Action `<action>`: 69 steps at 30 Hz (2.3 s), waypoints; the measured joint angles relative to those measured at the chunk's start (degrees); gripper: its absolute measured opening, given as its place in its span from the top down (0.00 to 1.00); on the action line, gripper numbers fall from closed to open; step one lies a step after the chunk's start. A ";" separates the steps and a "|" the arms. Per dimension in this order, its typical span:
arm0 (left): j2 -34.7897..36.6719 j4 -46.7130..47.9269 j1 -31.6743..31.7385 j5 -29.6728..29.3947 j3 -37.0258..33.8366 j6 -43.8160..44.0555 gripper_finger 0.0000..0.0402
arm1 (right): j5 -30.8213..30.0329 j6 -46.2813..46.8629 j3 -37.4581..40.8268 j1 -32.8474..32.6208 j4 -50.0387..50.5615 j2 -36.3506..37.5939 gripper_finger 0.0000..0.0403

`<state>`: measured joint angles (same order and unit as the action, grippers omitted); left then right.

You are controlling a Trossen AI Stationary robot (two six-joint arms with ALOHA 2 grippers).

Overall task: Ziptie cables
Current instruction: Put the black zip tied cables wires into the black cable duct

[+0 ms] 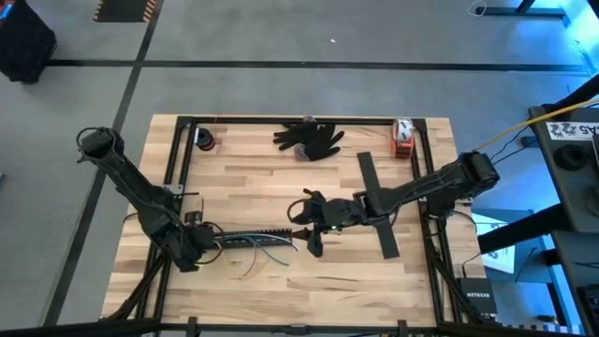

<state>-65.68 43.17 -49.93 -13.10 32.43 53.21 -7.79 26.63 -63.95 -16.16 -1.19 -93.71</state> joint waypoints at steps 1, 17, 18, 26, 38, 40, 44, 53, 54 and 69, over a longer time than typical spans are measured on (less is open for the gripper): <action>-0.45 -0.65 0.00 0.06 -0.21 -0.90 0.59 | 0.02 0.00 -0.01 0.00 -1.70 -0.47 0.50; -11.06 -21.57 11.80 -1.94 -0.09 -6.78 0.98 | -1.43 -4.15 -0.01 -1.59 -6.67 -7.04 0.50; -11.16 -22.59 13.16 -2.25 -0.11 -6.69 0.98 | -1.77 -4.49 -0.01 -1.83 -6.63 -7.42 0.50; -11.44 -30.92 21.05 -2.73 -0.18 -9.76 0.99 | -1.73 -13.65 -2.24 -3.81 -3.54 -11.58 0.50; -11.44 -32.08 22.18 -2.73 -0.18 -9.90 0.99 | -14.96 3.17 -9.83 -3.51 9.96 -16.31 0.50; -11.44 -32.28 22.18 -2.78 -0.18 -9.82 0.99 | -15.32 5.81 -9.93 -3.08 10.10 -16.90 0.50; -11.44 -32.30 22.18 -2.82 -0.18 -9.53 0.99 | -16.49 7.76 -9.98 -2.75 11.24 -18.77 0.50; -11.44 -32.12 22.18 -3.12 -0.18 -10.12 0.98 | -28.78 7.58 -9.94 -2.46 25.05 -19.15 0.50; -11.44 -32.12 22.20 -3.21 -0.17 -10.18 0.98 | -29.14 7.60 -9.98 -2.13 26.75 -19.14 0.50; -11.43 -31.95 22.12 -2.75 -0.11 -10.38 0.98 | -24.44 -0.26 -19.45 2.84 42.55 -18.78 0.50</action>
<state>-77.11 11.23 -27.81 -15.86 32.32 42.83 -32.23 26.37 -83.40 -13.32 41.36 -112.49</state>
